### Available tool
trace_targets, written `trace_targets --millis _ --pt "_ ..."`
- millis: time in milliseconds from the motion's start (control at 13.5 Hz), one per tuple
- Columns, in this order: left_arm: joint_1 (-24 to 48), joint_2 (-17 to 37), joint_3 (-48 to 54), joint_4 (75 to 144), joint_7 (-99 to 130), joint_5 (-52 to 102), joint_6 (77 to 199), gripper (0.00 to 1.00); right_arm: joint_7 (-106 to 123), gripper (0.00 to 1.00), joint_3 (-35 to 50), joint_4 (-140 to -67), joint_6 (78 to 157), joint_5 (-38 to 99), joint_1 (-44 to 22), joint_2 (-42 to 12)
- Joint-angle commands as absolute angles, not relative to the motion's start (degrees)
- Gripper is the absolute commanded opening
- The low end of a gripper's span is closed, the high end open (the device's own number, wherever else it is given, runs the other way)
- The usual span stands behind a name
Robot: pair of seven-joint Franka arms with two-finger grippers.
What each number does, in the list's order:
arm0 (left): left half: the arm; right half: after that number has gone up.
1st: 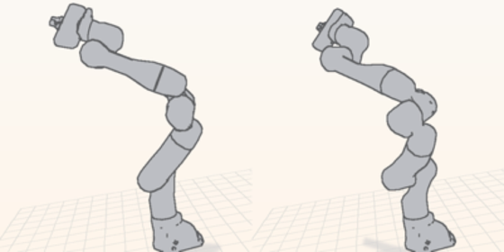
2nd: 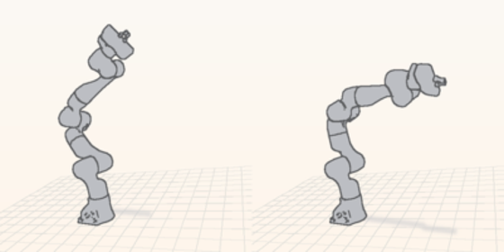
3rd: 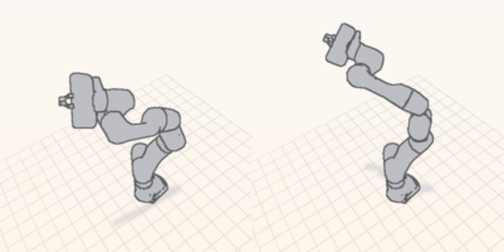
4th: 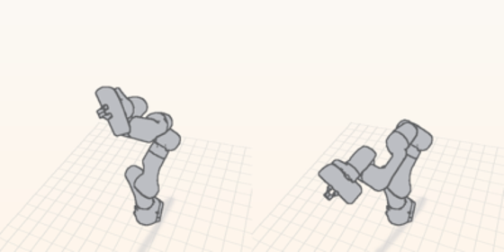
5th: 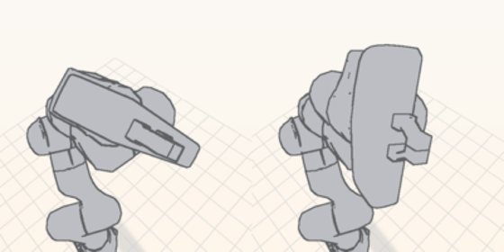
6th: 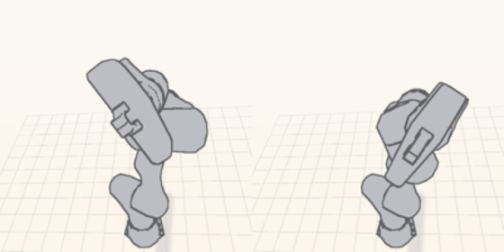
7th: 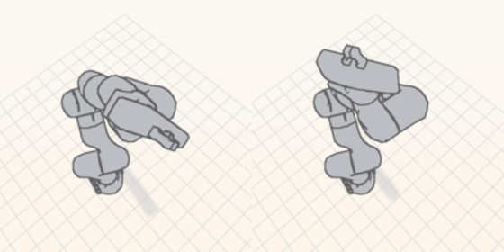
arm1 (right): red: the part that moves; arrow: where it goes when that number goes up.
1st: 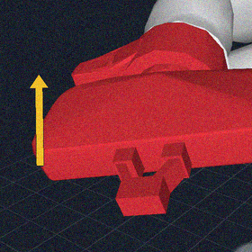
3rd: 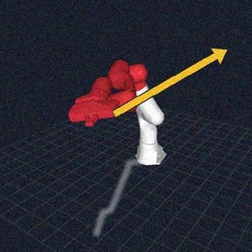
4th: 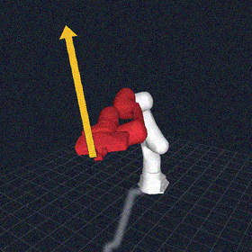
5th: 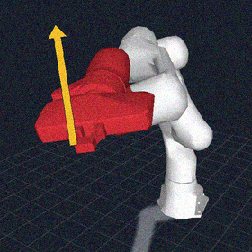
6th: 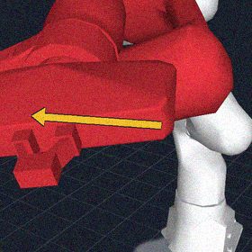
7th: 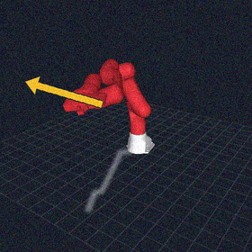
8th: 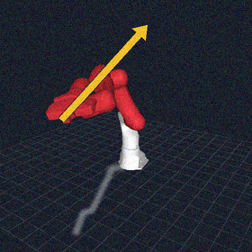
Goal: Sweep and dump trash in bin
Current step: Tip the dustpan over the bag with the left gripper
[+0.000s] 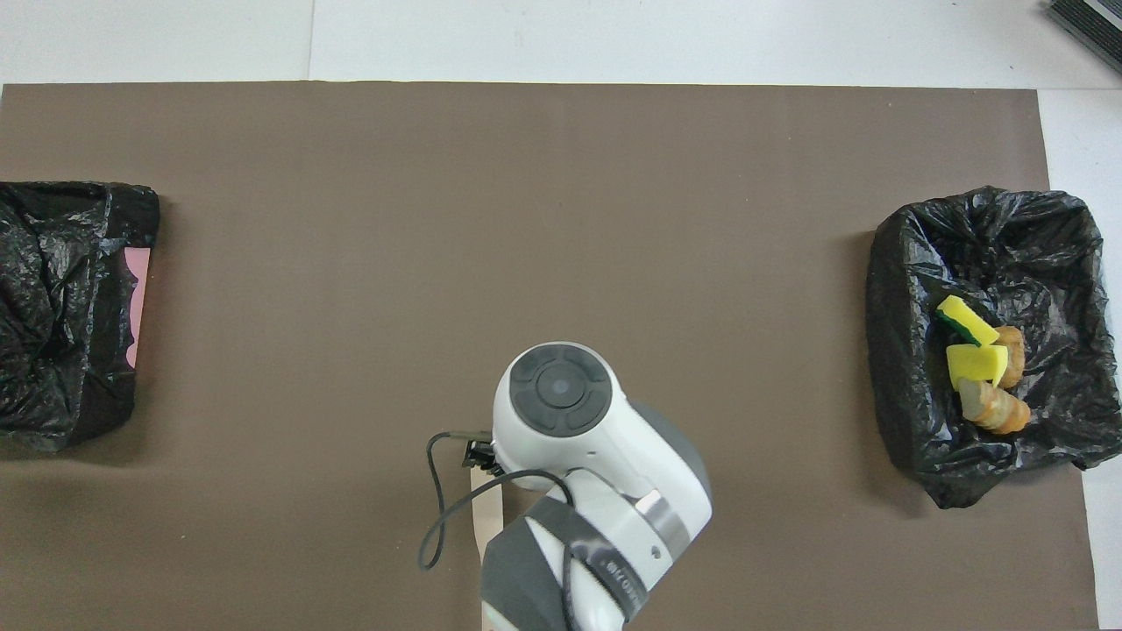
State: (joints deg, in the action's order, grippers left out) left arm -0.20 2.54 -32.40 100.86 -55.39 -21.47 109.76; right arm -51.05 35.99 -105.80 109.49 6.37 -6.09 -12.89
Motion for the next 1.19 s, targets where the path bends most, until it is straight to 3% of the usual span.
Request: trace_targets --millis 0,891,1114 --pt "2.4 3.3 -32.9 99.0 -55.4 -28.8 106.5 0.00 -45.2 1.00 36.7 -102.9 105.0 6.0 -0.1 -11.7" --pt "5.9 1.3 -24.0 99.4 -54.8 -51.4 90.9 0.00 -22.1 1.00 36.0 -100.2 101.2 -0.8 12.0 -3.6" --pt "5.8 -1.1 -21.9 97.8 -54.8 -51.0 89.5 0.00 -12.3 1.00 24.3 -96.9 96.7 -0.8 7.0 -3.3"
